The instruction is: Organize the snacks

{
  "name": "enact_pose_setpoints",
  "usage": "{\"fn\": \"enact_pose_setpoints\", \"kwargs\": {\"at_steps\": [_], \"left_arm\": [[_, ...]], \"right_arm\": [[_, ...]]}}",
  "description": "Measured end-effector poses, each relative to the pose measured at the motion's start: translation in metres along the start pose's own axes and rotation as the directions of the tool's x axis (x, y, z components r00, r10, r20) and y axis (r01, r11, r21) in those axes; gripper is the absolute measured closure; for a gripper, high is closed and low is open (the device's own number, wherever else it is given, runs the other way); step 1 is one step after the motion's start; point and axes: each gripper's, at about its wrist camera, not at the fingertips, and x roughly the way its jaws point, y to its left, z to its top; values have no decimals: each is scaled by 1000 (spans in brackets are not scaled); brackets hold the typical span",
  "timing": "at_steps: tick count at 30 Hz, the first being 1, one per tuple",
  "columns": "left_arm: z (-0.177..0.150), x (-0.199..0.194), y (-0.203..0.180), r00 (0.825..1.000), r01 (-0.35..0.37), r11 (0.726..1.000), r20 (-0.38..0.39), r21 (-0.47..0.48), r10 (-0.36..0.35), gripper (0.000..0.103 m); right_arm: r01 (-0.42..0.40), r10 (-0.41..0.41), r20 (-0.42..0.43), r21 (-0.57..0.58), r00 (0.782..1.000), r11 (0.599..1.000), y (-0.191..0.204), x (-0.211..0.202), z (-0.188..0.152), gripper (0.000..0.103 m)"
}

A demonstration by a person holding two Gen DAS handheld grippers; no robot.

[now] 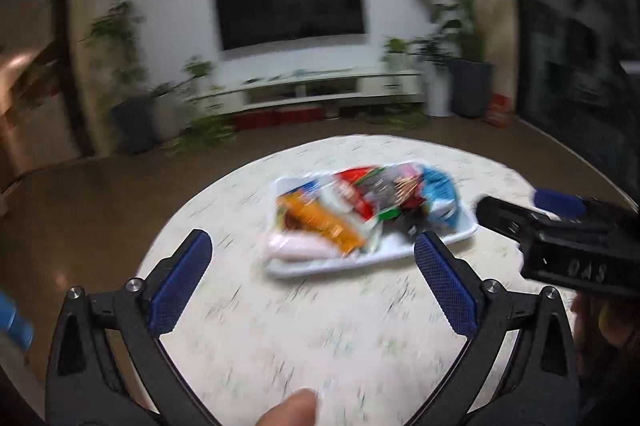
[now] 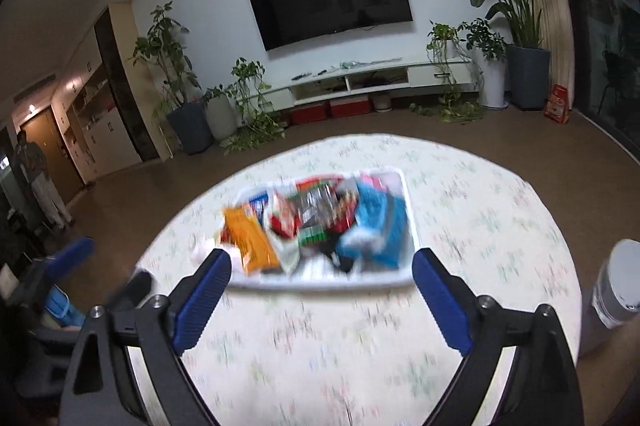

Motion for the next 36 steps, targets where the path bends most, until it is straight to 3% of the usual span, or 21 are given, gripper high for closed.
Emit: {"fn": "enact_pose_setpoints", "kwargs": {"at_steps": [6,11,18,36], "left_arm": [[-34,-14,7,986,37,996,-156,-78,-49,0],[-53,-28,10,984,43,992,-170,-118,-63,0],[-55,-38,12,982,36,992,-178,-123,-57,0],[-60,-29,10,975,55,989,-208,-138,-83,0]], "right_arm": [[48,-48,-18,-32,999,998,5,-21,-39,9],[73,-76,-38,-66,996,995,10,-27,-57,9],[122,-127,-97,-52,987,991,6,-30,-79,9],[177,-188,-156,-79,970,981,7,-24,-91,9]]}}
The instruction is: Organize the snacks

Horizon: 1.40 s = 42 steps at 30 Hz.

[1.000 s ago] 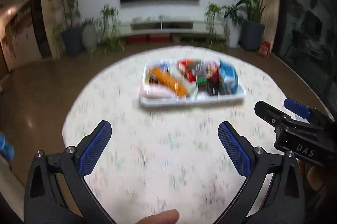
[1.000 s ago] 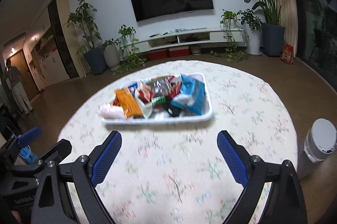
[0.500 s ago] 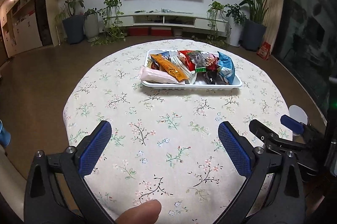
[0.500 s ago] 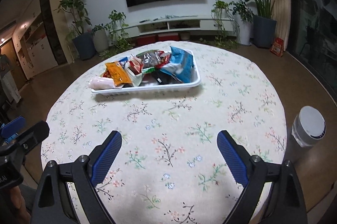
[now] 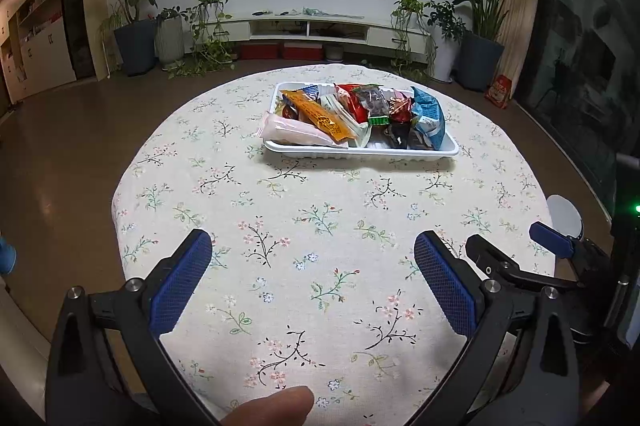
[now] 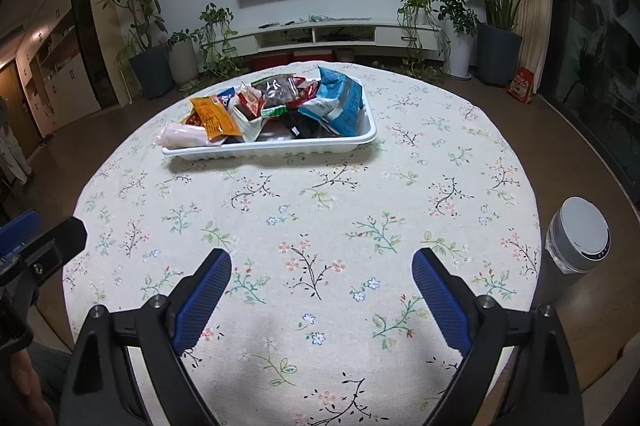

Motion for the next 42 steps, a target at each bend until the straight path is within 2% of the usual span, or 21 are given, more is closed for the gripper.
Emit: {"fn": "enact_pose_setpoints", "kwargs": {"at_steps": [21,42], "left_arm": [[-8,16,-6,999,-12,1000,-31,22,13,0],[-15,29,-7,996,-80,996,-28,43,82,0]], "right_arm": [[67,-68,-41,-31,997,997,3,13,-5,9],[96,-98,-74,-29,992,995,2,17,-7,9]]}}
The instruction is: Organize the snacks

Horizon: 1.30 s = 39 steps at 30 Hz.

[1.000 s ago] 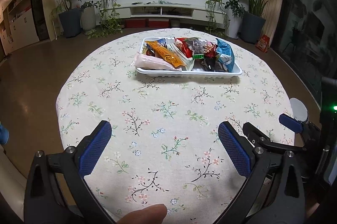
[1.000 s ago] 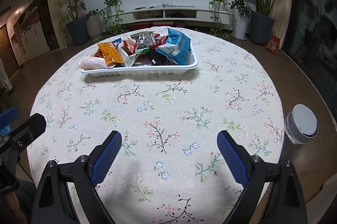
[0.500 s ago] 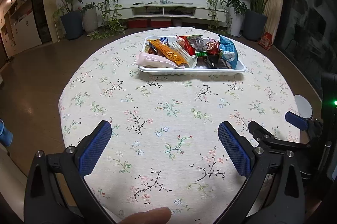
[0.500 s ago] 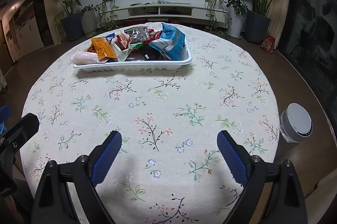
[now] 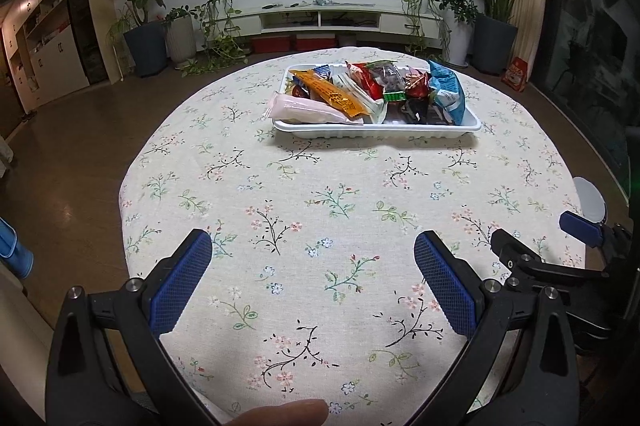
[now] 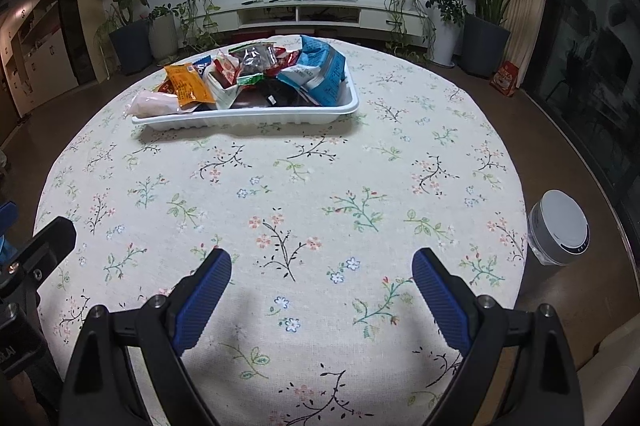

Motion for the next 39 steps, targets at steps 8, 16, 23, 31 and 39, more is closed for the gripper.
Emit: {"fn": "enact_pose_setpoints", "kwargs": {"at_steps": [8,16,23,31,39], "left_arm": [[-1,1,0,1000,-9,1000,2,0,9,0],[-2,1,1,1000,-23,1000,8,0,23,0],[-2,3,0,1000,-29,1000,8,2,29,0],[-3,3,0,999,-32,999,7,0,32,0],[-4,2,-2,999,-38,999,10,6,38,0]], "right_arm": [[7,-8,-12,-6,1000,1000,1,2,-2,9],[12,-12,-19,-9,1000,1000,2,4,-2,9],[15,-15,-24,-11,1000,1000,2,4,-3,9],[15,-16,-31,-14,999,1000,2,5,-4,9],[16,-16,-34,-14,999,1000,2,5,-5,9]]}}
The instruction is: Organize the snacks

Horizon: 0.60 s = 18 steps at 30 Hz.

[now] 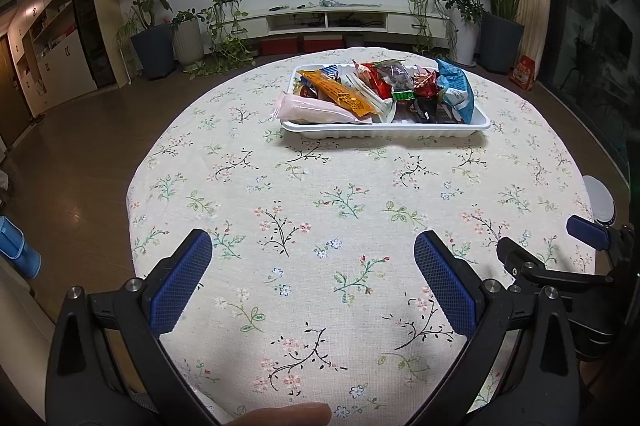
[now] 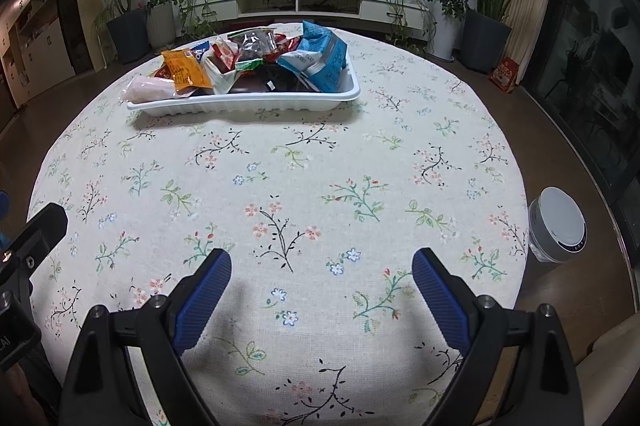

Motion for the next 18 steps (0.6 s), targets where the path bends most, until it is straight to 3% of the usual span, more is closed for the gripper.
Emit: {"fn": "enact_pose_setpoints", "kwargs": {"at_steps": [18], "left_arm": [[0,0,0,1000,0,1000,0,-4,0,0]], "right_arm": [[-2,1,-4,-3,1000,1000,1,1,0,9]]}}
